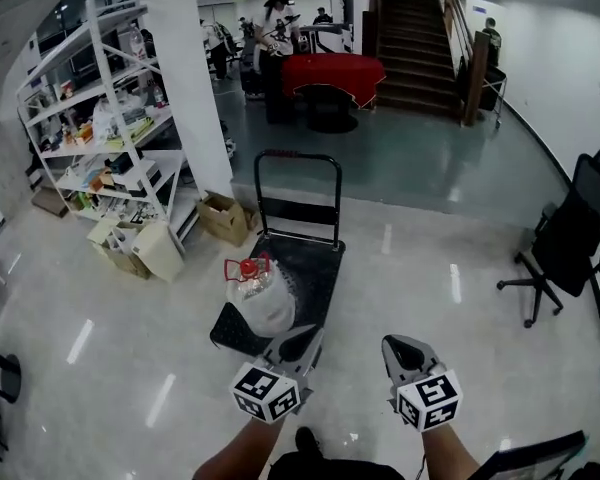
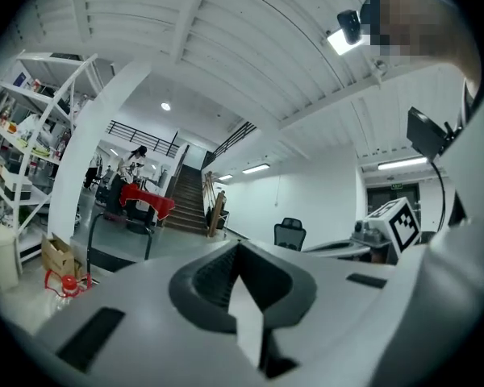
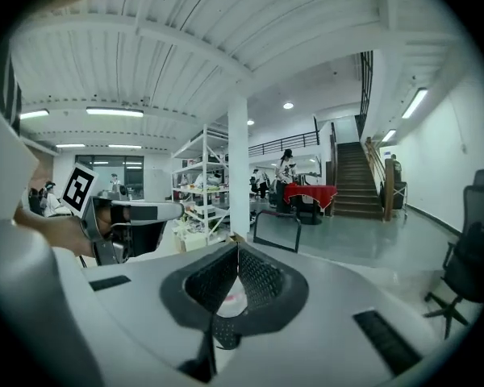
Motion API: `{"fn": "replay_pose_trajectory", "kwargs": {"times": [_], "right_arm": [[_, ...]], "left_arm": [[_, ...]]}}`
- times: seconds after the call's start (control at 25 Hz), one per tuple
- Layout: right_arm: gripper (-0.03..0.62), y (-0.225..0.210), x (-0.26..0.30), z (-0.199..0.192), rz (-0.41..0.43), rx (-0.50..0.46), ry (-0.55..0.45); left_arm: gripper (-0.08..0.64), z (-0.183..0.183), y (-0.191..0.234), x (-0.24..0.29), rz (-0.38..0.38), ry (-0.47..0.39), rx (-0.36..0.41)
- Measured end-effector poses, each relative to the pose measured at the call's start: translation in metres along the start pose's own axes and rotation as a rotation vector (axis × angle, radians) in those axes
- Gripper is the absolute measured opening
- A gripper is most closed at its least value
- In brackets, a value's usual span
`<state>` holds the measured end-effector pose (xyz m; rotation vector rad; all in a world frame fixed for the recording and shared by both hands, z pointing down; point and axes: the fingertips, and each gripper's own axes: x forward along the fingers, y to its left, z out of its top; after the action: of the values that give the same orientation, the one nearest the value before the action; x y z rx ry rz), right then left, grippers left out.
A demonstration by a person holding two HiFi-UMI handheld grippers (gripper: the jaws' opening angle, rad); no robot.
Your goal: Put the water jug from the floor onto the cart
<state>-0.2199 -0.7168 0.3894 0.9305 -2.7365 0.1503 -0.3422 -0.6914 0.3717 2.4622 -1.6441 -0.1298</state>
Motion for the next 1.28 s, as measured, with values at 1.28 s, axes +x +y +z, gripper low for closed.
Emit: {"fn": "replay_pose_trajectory", "kwargs": {"times": [1.28], "right_arm": [[0.003, 0.217, -0.348, -0.121, -0.086, 0.079, 0.021]], "left_arm": [[-0.009, -0.106, -0.298, -0.314, -0.184, 0.133, 0.038]]}}
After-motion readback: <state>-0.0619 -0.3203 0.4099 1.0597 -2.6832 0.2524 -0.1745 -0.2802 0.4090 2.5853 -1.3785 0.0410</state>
